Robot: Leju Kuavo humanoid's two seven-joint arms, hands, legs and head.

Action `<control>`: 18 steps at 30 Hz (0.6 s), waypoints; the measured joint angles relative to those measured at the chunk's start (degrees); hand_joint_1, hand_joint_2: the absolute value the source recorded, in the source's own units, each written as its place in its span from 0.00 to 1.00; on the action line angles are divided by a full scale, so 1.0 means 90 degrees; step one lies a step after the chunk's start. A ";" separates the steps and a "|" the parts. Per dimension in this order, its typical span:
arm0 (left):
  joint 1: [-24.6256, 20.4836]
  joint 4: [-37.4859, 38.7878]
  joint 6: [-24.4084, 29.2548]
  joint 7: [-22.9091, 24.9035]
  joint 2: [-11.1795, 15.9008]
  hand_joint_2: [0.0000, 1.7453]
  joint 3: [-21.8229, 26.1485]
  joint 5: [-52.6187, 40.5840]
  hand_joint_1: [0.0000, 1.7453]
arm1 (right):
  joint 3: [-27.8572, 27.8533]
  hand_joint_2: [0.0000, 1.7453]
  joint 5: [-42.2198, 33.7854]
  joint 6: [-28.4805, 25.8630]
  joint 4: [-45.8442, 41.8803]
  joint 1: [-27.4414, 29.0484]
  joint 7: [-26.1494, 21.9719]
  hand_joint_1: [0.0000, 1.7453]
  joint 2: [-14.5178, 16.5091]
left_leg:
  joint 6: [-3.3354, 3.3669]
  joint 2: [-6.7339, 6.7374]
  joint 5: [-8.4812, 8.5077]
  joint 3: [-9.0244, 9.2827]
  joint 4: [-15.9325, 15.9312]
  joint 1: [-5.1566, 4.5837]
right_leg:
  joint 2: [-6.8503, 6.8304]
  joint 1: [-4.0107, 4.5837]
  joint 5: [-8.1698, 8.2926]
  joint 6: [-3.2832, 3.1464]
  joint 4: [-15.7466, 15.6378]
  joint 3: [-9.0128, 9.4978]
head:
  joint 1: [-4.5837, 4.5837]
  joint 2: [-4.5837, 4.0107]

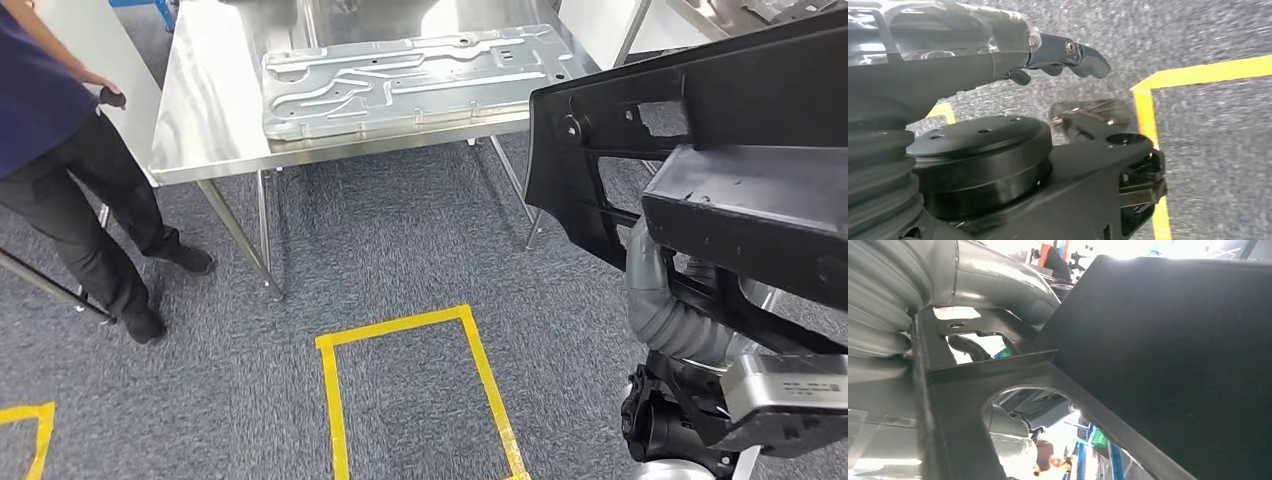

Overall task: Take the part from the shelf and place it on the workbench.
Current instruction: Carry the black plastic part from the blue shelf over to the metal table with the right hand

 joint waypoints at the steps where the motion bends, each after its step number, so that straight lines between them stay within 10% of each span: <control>1: 0.0007 0.0000 0.0000 0.0000 0.0002 1.00 0.0000 0.0000 0.00 | 0.0000 1.00 0.0000 0.0000 0.0001 -0.0001 0.0000 1.00 0.0001 | -0.0016 0.0020 0.0409 0.0011 -0.0340 0.0022 | -0.0001 -0.0016 -0.0099 0.0039 0.0003 0.0107 | -0.0029 0.0000; 4: 0.0018 0.0000 0.0000 0.0002 0.0015 1.00 0.0001 0.0000 0.00 | 0.0004 1.00 -0.0001 0.0000 0.0009 -0.0002 0.0001 1.00 0.0001 | 0.0101 0.0068 0.1169 0.0076 -0.0866 0.0022 | 0.0009 -0.0031 -0.0346 0.0192 0.0036 0.0335 | -0.0113 0.0000; 7: -0.0006 0.0000 0.0002 0.0000 0.0025 1.00 0.0003 0.0000 0.00 | 0.0005 1.00 -0.0001 0.0000 0.0000 -0.0016 0.0002 1.00 -0.0002 | 0.0278 0.0044 0.1072 0.0265 -0.0910 0.0032 | -0.0009 -0.0037 -0.0278 0.0319 0.0295 0.0358 | -0.0100 0.0000; 11: -0.0003 0.0000 0.0005 0.0004 0.0028 1.00 0.0005 0.0001 0.00 | 0.0007 1.00 0.0001 0.0000 0.0007 -0.0027 0.0004 1.00 -0.0017 | 0.0371 0.0028 0.0863 0.0575 -0.0979 0.0054 | -0.0046 -0.0047 -0.0519 0.0423 0.1538 -0.0517 | 0.0073 0.0000; 14: 0.0010 0.0000 0.0005 0.0012 0.0027 1.00 0.0005 0.0002 0.00 | 0.0015 1.00 0.0002 0.0000 0.0018 -0.0028 0.0027 1.00 -0.0026 | 0.0363 0.0019 0.0650 0.0835 -0.0992 0.0052 | -0.0049 -0.0050 -0.0841 0.0443 0.1637 -0.0963 | 0.0170 0.0000; 18: 0.0003 0.0000 0.0005 0.0013 0.0014 1.00 0.0005 0.0004 0.00 | 0.0046 1.00 0.0041 0.0000 0.0027 -0.0054 0.0077 1.00 -0.0050 | 0.0264 0.0013 0.0368 0.1174 -0.1019 0.0046 | -0.0113 -0.0031 0.0249 0.0350 0.0524 -0.0889 | 0.0273 0.0000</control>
